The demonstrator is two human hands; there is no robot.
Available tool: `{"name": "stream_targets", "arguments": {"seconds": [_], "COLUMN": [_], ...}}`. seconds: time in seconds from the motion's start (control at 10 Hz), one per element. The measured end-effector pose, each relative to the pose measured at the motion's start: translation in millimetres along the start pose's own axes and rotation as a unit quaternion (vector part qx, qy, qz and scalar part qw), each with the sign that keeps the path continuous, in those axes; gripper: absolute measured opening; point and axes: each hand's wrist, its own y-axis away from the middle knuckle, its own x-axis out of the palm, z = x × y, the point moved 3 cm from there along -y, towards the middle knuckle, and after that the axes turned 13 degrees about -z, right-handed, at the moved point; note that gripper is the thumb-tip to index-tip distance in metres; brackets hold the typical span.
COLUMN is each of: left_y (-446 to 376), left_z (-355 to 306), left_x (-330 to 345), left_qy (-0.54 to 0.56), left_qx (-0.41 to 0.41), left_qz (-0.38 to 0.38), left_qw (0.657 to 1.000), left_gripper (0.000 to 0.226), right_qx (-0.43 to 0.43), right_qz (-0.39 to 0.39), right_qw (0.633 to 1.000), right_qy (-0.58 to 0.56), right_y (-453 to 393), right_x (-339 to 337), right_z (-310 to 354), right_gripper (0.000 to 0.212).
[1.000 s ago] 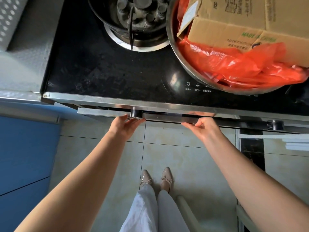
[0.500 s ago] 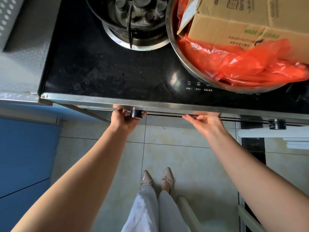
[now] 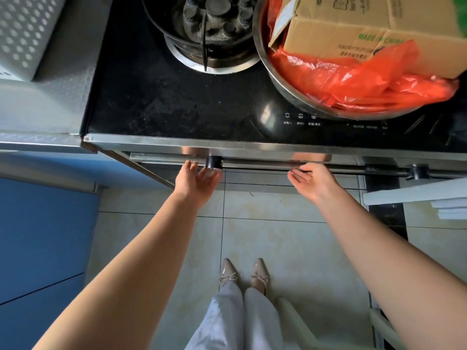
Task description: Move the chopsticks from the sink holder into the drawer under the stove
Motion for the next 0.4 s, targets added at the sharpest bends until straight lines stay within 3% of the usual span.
{"name": "stream_targets", "arguments": {"seconds": [0.3,0.4], "left_y": [48,74], "left_z": [24,38], "left_x": [-38,-57], "left_qy": [-0.171,-0.200], "left_qx": [0.074,0.093], "left_qz": [-0.007,-0.009], "left_qw": [0.983,0.975], "left_gripper": [0.037,0.024], "right_qx": [-0.069,-0.127], "right_qz": [-0.003,-0.006], "right_qw": [0.991,0.976], "right_qy": [0.111,0.177], "right_y": [54,76], "right_x": [-44,-66], "right_z": [-14,-20], "right_gripper": [0.011,0.026]}}
